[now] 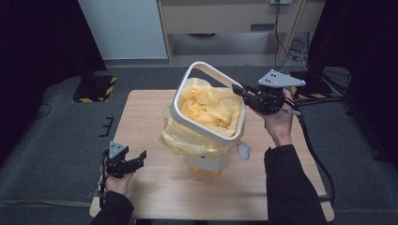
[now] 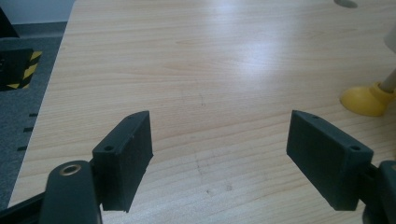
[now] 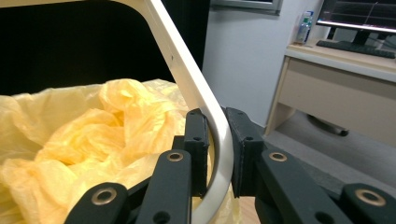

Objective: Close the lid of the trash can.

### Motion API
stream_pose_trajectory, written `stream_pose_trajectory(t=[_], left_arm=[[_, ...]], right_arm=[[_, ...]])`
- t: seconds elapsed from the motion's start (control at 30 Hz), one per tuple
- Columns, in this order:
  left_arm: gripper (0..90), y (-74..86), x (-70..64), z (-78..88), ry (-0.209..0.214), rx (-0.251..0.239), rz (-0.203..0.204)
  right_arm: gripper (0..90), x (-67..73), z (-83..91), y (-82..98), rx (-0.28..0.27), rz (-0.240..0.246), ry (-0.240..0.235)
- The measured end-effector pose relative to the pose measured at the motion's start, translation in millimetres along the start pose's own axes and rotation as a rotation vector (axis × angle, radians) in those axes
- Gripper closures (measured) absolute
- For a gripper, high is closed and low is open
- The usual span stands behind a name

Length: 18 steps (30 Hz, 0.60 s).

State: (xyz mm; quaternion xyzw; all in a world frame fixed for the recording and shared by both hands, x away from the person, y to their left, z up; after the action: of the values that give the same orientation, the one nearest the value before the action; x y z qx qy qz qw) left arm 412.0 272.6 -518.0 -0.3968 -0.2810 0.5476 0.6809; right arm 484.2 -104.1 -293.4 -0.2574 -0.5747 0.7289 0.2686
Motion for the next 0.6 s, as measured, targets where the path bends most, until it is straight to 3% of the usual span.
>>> stream_pose_trajectory(t=[0.3,0.6], left_arm=[[21.9,-11.9,-2.5,8.7,0.014,-0.068,0.020],[19.5,-46.7,-3.3,36.0,0.040,-0.221,0.034]], right_arm=[[79.6,-1.6,-8.6,5.1,0.028,0.050,0.017],[79.5,-2.6,-18.0,8.4,0.037,0.051,0.004]])
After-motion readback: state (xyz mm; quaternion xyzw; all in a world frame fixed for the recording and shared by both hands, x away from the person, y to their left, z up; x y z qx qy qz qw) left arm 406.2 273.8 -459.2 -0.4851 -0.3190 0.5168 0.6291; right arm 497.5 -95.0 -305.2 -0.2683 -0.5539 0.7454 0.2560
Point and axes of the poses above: each handheld gripper's, and its own axes: z roughly backward along the jaws, y roughly out of its underside, x roughly to its left, the point moved 8 cm from there along -z, roughly forward along the jaws, and after that the axes turned 2 degrees about -y, right-handed, at the moved point
